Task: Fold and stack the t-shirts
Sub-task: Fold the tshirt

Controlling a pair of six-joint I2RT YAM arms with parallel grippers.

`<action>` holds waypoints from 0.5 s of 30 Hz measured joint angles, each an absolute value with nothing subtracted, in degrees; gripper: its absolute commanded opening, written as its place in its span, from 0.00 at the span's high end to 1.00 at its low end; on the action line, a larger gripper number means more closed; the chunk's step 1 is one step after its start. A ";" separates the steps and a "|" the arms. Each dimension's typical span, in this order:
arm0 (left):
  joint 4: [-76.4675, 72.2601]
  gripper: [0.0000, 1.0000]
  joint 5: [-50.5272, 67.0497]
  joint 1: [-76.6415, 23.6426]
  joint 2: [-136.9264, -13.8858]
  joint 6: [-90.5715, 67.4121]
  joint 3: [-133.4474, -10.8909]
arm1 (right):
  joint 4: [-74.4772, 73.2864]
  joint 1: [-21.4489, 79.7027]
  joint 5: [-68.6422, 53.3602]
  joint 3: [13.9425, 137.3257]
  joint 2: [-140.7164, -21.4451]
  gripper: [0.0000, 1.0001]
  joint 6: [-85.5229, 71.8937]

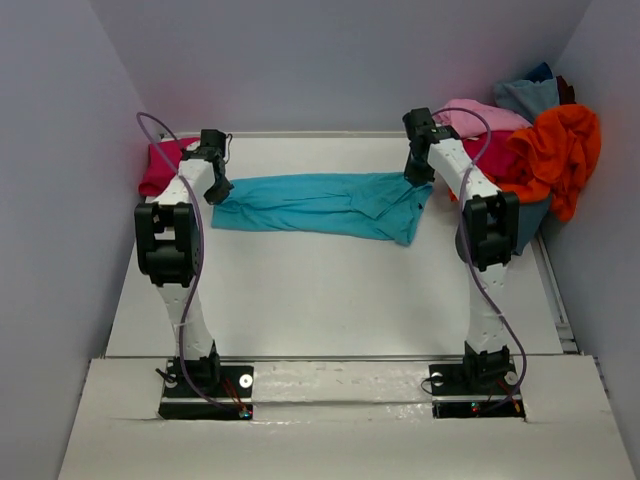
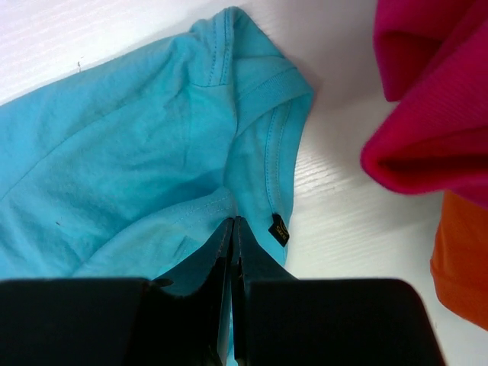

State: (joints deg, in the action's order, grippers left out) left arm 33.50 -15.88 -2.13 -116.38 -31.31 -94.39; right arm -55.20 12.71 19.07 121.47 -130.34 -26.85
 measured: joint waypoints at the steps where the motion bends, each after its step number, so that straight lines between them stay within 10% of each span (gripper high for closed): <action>1: 33.41 0.94 -15.88 -2.11 -116.27 -31.29 -93.93 | -55.13 12.71 19.07 121.16 -129.93 0.93 -26.87; 15: 32.86 0.94 -15.27 -2.13 -105.03 -30.98 -87.99 | -54.96 12.71 18.44 111.57 -114.13 0.93 -27.66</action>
